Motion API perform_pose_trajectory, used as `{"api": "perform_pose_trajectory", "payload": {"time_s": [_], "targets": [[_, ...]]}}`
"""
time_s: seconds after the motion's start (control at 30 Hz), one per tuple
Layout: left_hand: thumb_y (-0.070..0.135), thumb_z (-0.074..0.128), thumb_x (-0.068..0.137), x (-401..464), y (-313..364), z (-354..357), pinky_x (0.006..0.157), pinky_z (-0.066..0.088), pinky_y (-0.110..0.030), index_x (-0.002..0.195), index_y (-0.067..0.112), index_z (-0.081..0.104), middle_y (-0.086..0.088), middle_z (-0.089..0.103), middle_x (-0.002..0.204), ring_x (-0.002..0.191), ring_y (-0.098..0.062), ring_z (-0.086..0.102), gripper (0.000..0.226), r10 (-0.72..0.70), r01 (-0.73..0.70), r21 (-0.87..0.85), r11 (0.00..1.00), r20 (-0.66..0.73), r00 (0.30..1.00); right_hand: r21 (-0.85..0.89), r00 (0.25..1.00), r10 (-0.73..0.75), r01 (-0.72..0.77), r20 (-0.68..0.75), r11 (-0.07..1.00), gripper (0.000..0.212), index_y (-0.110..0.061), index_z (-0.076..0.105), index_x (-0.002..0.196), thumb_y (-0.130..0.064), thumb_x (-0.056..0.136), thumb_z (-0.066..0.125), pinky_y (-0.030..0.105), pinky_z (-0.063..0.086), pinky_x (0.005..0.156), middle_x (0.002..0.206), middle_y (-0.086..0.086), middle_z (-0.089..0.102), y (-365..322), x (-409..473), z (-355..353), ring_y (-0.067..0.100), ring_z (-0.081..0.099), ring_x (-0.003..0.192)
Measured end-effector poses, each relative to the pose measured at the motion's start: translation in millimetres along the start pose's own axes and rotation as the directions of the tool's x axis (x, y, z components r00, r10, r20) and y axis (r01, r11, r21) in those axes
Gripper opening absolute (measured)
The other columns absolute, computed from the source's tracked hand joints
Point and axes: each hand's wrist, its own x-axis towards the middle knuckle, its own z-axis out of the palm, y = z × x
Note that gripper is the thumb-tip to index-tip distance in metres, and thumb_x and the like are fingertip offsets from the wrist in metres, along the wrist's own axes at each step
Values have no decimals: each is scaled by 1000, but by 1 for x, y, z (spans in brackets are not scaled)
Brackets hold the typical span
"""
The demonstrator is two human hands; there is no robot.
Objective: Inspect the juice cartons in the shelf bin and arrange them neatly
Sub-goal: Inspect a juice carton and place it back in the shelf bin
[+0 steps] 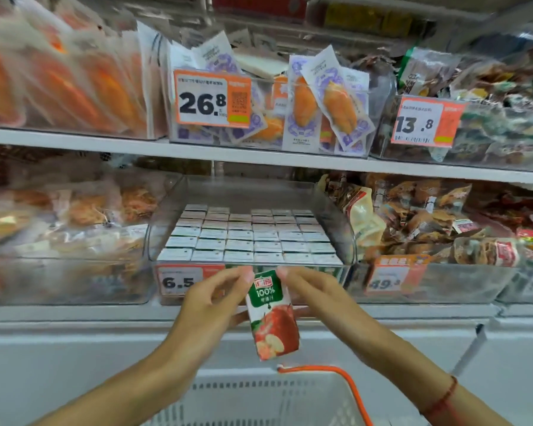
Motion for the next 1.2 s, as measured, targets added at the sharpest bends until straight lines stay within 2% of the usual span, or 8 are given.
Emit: {"api": "perform_pose_trajectory", "payload": {"time_s": [0.13,0.3,0.47,0.6,0.7,0.83,0.93,1.2], "targets": [[31,61,91,-15,-9,-11,63,53,-11,108,25,70,7,71,107,87,3,69,21,-35,35,45,998,6,999,61,999,34,-36,22,997,24,-20,72,102,-36,91,58,17,55,72,93,-6,76,13,-4,16,4,69,86],[41,62,89,-16,-23,-18,96,53,-32,109,34,65,15,70,111,98,1,68,22,-208,188,176,966,108,972,147,994,86,-75,-70,986,44,-12,73,100,-49,79,61,25,57,79,96,1,76,30,-4,27,12,72,87],[31,65,90,-17,-24,-15,62,54,-13,100,31,67,6,73,100,84,1,71,10,-237,228,89,970,108,966,211,987,141,-124,-71,970,24,-19,71,105,-37,94,57,17,54,69,100,-2,76,34,-5,28,9,72,89],[27,60,94,-18,-25,-12,63,55,-14,114,15,66,-4,73,108,91,-9,72,24,-243,244,-18,970,58,968,39,972,192,-199,133,979,29,-24,61,125,-21,95,61,29,53,95,117,4,70,34,-8,19,14,66,108],[27,59,94,-17,-27,-13,65,56,-14,115,13,66,-4,74,109,94,-11,72,26,-225,226,-42,973,40,974,70,965,186,-202,184,977,31,-22,61,125,-13,94,62,28,53,96,110,6,73,35,-11,14,15,67,106],[30,65,90,-13,-32,-15,73,59,-18,107,23,71,4,76,100,94,-8,71,19,-179,179,26,983,-5,984,67,979,171,-179,107,982,32,-23,64,119,-14,89,68,27,55,92,102,5,73,39,-11,14,13,68,96],[28,72,85,-10,-37,-17,63,56,-13,96,30,73,12,77,88,83,-1,72,12,-150,156,67,985,-87,985,40,984,179,-180,7,983,29,-29,66,108,-23,82,77,25,56,82,91,1,70,40,-11,22,6,68,82],[46,77,69,-8,-41,-14,74,57,-17,82,30,75,10,77,90,89,-5,72,21,-178,180,13,984,-87,980,-387,968,-131,39,-213,921,56,-30,58,105,-46,61,89,31,56,67,84,-10,62,47,-20,42,8,59,69]]}}
